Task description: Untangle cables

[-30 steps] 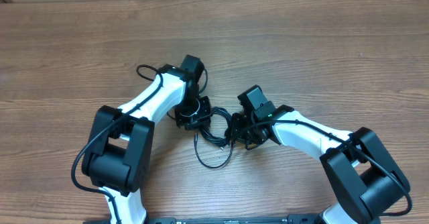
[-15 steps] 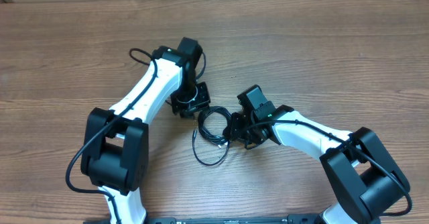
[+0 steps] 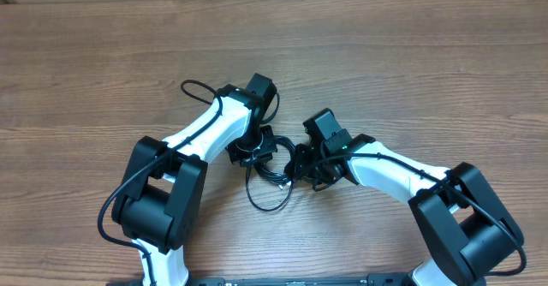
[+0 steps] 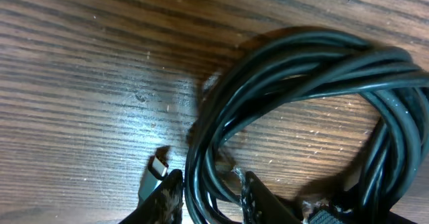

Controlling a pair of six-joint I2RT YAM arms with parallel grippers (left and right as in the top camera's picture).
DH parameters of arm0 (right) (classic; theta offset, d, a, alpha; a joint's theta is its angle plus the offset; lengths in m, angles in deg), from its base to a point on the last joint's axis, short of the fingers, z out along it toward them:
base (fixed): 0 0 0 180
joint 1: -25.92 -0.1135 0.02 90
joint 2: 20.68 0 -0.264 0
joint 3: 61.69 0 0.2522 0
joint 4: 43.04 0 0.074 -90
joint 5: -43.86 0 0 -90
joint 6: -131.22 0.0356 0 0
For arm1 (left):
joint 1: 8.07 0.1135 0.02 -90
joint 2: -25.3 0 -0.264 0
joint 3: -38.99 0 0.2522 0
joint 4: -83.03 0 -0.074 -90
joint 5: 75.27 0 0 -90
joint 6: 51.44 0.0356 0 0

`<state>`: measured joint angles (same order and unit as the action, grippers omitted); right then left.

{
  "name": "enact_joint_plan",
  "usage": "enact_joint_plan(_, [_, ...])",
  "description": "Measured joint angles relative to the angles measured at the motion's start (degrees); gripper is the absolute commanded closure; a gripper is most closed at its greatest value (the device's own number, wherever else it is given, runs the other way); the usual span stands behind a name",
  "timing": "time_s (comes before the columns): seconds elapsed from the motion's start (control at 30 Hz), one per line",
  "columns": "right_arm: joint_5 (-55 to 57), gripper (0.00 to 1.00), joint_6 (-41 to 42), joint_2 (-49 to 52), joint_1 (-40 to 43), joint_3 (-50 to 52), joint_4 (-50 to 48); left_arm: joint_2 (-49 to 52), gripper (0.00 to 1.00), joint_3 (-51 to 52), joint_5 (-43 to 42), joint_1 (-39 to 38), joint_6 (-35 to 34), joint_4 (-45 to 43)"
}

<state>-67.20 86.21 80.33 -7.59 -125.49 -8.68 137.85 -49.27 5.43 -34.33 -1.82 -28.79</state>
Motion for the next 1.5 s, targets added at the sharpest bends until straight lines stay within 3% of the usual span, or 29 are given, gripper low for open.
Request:
enact_joint_plan(0.07, [0.00, 0.76, 0.00, 0.00, 0.00, -0.02, 0.02, 0.00, 0.80, 0.00, 0.15, 0.04, -0.11, -0.50])
enact_joint_plan(0.27, [-0.09, 0.74, 0.02, 0.00, 0.00, -0.02, 0.00, 0.00, 0.73, 0.00, 0.09, 0.15, -0.24, -1.16])
enact_joint_plan(0.63, [-0.39, 0.72, -0.02, -0.02, 0.00, -0.02, -0.07, 0.00, 0.77, -1.46, -3.13, 3.15, -0.13, -1.07])
enact_joint_plan(0.9, [-0.57, 0.72, 0.02, 0.00, 0.00, -0.02, -0.02, 0.00, 0.79, -1.51, -2.54, 1.20, -0.13, -1.03])
enact_joint_plan(1.03, [-0.57, 0.72, 0.00, 0.00, 0.00, -0.02, -0.02, 0.00, 0.87, -1.51, -1.95, 0.07, -0.11, -0.81])
enact_joint_plan(1.2, [-0.57, 0.72, 0.00, 0.00, 0.00, -0.02, -0.02, 0.00, 0.82, -1.51, -1.79, -0.39, 0.02, -0.44])
enact_joint_plan(1.4, [-0.57, 0.73, 0.00, 0.00, 0.00, -0.02, 0.00, 0.00, 0.82, -1.51, -1.70, -0.55, 0.02, -0.39])
enact_joint_plan(1.5, [-0.57, 0.73, 0.00, 0.00, 0.00, -0.02, -0.02, 0.00, 0.87, -1.51, -0.83, -1.36, 0.02, -0.35])
